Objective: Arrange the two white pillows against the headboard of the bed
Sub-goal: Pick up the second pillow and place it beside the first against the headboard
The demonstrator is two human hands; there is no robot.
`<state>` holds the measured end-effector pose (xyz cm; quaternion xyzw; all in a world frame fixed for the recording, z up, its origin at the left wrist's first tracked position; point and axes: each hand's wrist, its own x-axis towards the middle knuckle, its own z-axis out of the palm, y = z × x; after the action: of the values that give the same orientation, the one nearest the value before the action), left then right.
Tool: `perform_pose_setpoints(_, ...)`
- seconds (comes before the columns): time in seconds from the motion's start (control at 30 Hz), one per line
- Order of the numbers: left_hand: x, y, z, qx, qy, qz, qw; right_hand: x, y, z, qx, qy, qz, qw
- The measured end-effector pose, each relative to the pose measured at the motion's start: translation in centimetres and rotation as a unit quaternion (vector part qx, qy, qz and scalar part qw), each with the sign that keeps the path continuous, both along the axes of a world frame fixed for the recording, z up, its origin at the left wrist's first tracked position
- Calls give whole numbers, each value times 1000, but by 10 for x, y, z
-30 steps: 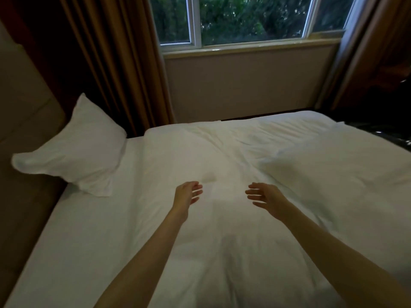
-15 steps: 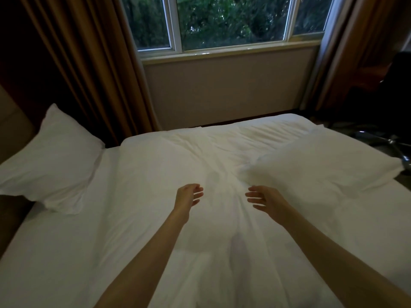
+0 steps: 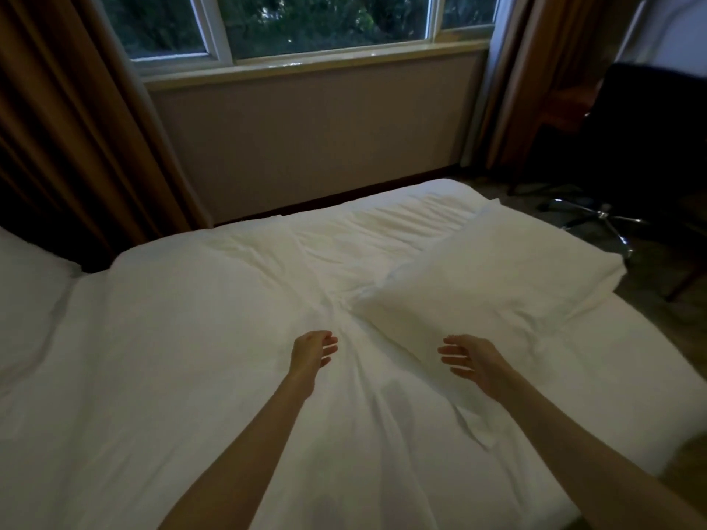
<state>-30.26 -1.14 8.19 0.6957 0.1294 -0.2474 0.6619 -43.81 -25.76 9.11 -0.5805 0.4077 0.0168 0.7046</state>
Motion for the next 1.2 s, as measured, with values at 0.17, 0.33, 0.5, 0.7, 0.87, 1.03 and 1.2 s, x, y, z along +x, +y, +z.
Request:
perform_pose_setpoints(0.17,19,-83,-11,12,-5,-25,1000,3,-80,-16,9,12,-31,999)
perform_pose_setpoints(0.33,40,-183,-20,46,-10,-34,998,14,-176,-37,10,29,-66,997)
perform_pose_setpoints(0.5,77,-287,-26,120,-41,-76,989,26,-280,-58,15,54,-106,993)
perform_pose_setpoints(0.7,134,-390,-47,262,-124,-152,945,43,-380,-93,27,98,-168,981)
perform_pose_setpoints(0.87,186,-467,-90,320,-155,-214,910,54,-440,-137,43,134,-227,964)
perform_pose_setpoints(1.03,215,-493,-127,380,-163,-238,879,75,-454,-165,38,175,-264,948)
perform_pose_setpoints(1.2,264,-513,-163,434,-138,-282,844,100,-455,-201,10,232,-235,944)
